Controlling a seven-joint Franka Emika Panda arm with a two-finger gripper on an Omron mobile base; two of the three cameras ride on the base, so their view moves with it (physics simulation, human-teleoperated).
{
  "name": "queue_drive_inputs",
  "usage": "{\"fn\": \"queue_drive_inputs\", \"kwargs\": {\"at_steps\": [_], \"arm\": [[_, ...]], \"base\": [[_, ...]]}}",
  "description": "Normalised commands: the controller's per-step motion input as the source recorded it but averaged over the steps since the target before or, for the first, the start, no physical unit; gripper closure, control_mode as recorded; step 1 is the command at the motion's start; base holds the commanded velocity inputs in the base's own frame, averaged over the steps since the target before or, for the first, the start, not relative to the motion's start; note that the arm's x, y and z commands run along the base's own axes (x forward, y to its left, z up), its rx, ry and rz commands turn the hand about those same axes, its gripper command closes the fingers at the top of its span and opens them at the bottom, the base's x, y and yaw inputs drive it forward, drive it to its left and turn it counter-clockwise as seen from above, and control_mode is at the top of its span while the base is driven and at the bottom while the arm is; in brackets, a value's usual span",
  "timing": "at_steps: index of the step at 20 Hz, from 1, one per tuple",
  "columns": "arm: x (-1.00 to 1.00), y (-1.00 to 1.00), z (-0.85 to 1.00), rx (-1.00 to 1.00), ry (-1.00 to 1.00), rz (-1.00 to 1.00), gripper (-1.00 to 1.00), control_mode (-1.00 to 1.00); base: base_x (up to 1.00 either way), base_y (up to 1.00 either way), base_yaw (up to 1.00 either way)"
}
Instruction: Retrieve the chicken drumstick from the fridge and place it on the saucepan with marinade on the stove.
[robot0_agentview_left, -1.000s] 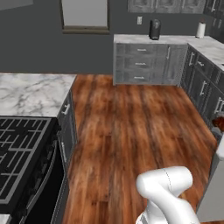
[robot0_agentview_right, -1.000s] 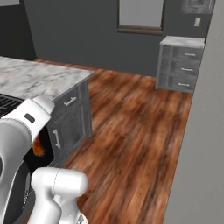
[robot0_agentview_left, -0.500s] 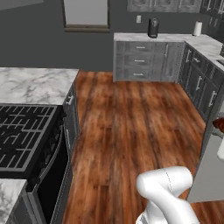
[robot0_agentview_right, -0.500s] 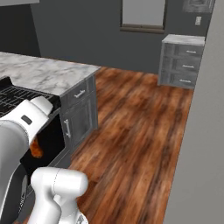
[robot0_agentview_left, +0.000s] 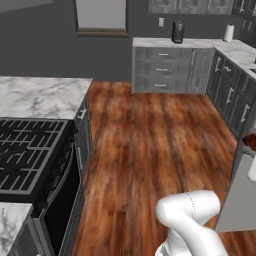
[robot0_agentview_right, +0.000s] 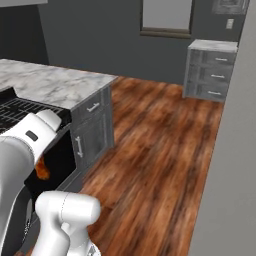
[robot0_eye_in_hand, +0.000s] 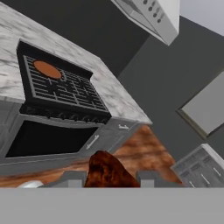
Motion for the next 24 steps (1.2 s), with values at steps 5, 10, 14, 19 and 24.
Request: {"fn": "queue_drive_inputs", "kwargs": {"at_steps": [5,10,14,19,24], "arm": [[0.00,0.00,0.00,0.00,0.00,0.00,1.00,1.00],[0.00,0.00,0.00,0.00,0.00,0.00,1.00,1.00],[0.00,0.00,0.00,0.00,0.00,0.00,1.00,1.00],[0.00,0.00,0.00,0.00,0.00,0.00,1.00,1.00],[0.00,0.00,0.00,0.00,0.00,0.00,1.00,1.00]], "base": [[0.09,0.42,0.05],[0.15,0.75,0.01],[0.13,0.97,0.02],[0.03,0.89,0.05],[0.00,0.28,0.09]]}}
